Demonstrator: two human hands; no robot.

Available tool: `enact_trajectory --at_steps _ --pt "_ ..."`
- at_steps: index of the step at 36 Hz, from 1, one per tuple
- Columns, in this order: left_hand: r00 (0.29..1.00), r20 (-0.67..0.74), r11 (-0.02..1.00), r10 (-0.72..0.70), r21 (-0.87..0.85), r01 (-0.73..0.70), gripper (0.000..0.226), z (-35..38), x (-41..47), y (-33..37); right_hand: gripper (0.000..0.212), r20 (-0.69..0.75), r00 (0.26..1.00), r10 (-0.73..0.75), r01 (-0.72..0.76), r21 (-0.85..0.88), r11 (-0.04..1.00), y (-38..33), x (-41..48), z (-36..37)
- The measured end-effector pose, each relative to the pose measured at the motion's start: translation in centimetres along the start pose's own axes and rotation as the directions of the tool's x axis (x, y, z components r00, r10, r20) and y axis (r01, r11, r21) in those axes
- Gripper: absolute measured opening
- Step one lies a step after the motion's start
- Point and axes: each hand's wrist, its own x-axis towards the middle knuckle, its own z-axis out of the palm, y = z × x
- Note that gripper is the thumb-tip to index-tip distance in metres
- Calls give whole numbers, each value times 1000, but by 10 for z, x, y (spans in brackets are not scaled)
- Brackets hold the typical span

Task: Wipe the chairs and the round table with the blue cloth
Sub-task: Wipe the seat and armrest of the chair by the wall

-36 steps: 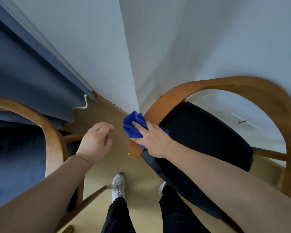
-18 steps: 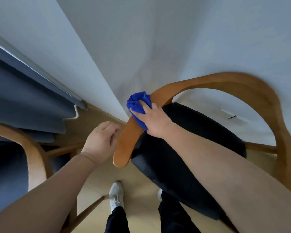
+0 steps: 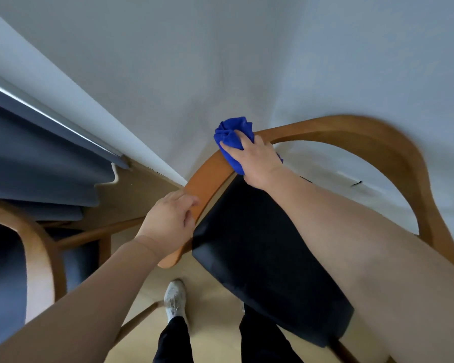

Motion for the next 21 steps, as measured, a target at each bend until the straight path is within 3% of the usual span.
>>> enact_trajectory --at_steps 21 --pt "997 -80 998 21 -53 -25 26 2 17 53 93 -22 993 114 -116 -160 980 94 -24 -10"
